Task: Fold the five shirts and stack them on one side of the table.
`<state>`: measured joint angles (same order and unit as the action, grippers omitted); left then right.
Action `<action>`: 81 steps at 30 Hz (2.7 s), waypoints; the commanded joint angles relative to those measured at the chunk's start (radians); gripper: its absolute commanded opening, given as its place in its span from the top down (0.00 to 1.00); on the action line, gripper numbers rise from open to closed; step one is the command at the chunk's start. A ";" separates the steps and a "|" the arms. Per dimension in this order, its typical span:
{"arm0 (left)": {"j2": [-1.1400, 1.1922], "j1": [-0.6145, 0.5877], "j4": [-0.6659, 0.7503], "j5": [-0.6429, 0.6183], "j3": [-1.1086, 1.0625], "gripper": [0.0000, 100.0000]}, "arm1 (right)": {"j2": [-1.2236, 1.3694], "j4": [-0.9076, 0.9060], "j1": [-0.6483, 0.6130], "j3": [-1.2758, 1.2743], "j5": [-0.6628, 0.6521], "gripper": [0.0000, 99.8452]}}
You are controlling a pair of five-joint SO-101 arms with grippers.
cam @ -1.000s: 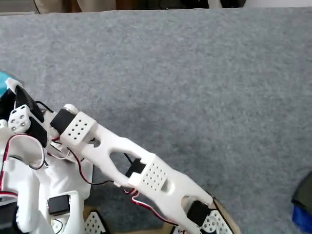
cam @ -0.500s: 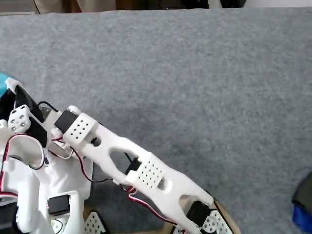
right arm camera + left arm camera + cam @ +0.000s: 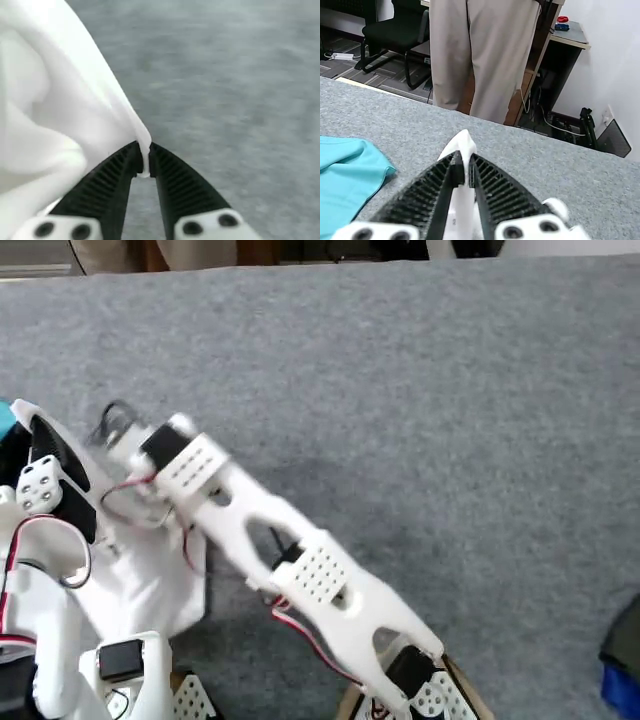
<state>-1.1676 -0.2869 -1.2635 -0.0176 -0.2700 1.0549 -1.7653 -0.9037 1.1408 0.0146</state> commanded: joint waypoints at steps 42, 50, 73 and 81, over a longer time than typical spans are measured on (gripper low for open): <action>0.005 -0.109 0.569 0.011 -0.755 0.98 | -0.361 -0.023 0.395 -0.114 -0.272 0.62; 0.001 -0.127 0.569 0.011 -0.763 0.98 | -0.794 -0.021 0.332 -0.530 -0.275 0.78; 0.008 -0.127 0.663 0.048 -0.876 0.98 | -1.334 0.488 -0.036 -1.784 -0.272 0.78; 0.007 -0.127 0.655 0.046 -0.879 0.98 | -1.161 0.678 0.030 -1.799 -0.193 0.78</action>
<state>-1.1554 -0.4066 -0.6206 0.0284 -1.1523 -0.1619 -1.1469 -0.9083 -0.6759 -0.2064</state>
